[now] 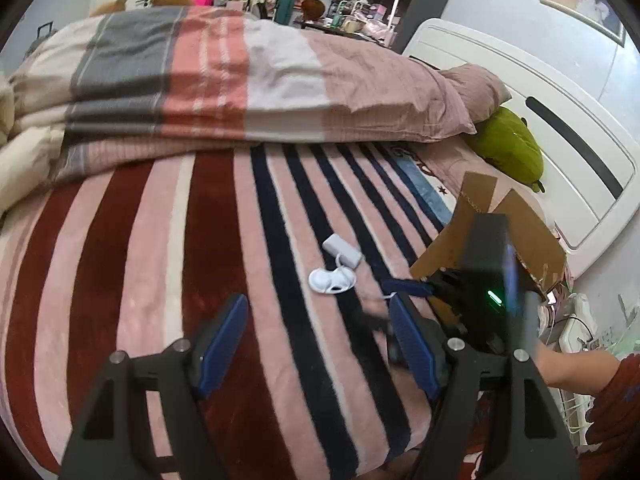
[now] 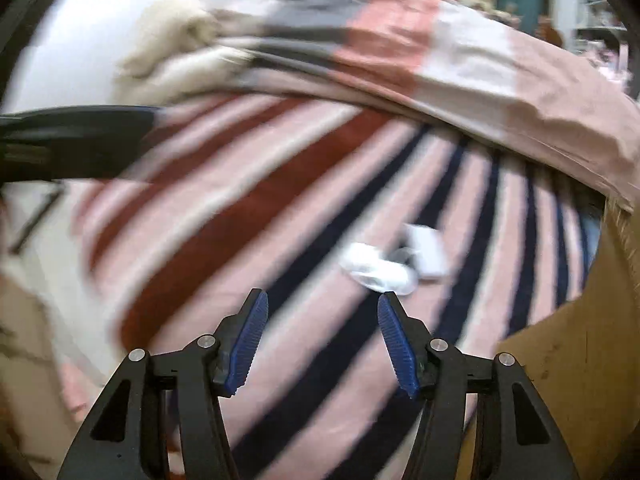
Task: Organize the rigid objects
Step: 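Move the right gripper to the white charger and grasp it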
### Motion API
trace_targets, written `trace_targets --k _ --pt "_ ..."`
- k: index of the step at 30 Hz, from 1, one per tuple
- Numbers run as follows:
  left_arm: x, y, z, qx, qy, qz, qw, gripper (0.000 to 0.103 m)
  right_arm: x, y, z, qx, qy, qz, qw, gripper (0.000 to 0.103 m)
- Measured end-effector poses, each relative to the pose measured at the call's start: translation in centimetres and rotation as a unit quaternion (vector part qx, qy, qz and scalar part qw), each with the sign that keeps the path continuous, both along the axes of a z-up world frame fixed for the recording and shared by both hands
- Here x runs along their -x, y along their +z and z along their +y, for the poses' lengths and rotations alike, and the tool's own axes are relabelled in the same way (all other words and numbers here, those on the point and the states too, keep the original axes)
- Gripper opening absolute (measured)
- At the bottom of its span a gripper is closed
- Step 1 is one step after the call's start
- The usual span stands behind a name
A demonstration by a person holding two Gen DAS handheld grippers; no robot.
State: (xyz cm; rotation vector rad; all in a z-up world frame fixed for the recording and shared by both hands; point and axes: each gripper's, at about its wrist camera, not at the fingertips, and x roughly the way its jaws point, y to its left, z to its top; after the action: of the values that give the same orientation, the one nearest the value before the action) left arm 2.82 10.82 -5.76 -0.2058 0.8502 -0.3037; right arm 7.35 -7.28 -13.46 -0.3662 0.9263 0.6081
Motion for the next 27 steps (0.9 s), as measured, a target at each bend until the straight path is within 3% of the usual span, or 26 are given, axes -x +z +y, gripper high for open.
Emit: trace_targets --k 3,5,6,12,16,19,21,22,23,27 --pt "0.4 -0.7 0.5 0.009 0.005 0.004 0.9999 0.07 -2.3 -2.6 -1.2 0.025 -0.043 0.004 0.999 0.038" --pt "0.6 -0.9 0.6 0.011 0.007 0.006 0.9999 0.07 -3.3 -3.8 -1.8 0.04 -0.048 0.003 0.998 0.013" --pt "0.6 -1.0 0.6 0.01 0.009 0.007 0.9999 0.07 -3.5 -4.0 -2.0 0.037 -0.045 0.011 0.998 0.009" --pt "0.8 -0.5 0.5 0.013 0.006 0.002 0.9999 0.07 0.5 -1.9 -1.6 -0.006 0.044 0.044 0.998 0.002" --pt "0.9 -0.4 0.0 0.013 0.001 0.001 0.9999 0.07 4.4 -2.3 -0.6 -0.009 0.117 0.116 0.986 0.002" --pt "1.0 -0.4 -0.4 0.011 -0.003 0.003 0.9999 0.07 5.5 -2.5 -0.6 0.005 0.121 0.104 0.987 0.003" --pt "1.0 -0.4 -0.5 0.01 -0.003 0.004 0.9999 0.07 4.4 -2.1 -1.1 0.013 0.083 0.064 0.994 0.018" --pt "1.0 -0.4 -0.5 0.011 -0.002 0.004 0.9999 0.07 3.7 -1.9 -1.4 0.009 0.064 0.053 0.997 0.04" --pt "1.0 -0.5 -0.5 0.012 -0.001 0.004 0.9999 0.07 2.7 -1.7 -1.9 0.002 0.04 0.037 0.999 0.051" --pt "1.1 -0.5 -0.5 0.013 -0.001 0.005 0.9999 0.07 -0.8 -2.4 -2.4 0.011 -0.01 0.007 1.0 0.051"
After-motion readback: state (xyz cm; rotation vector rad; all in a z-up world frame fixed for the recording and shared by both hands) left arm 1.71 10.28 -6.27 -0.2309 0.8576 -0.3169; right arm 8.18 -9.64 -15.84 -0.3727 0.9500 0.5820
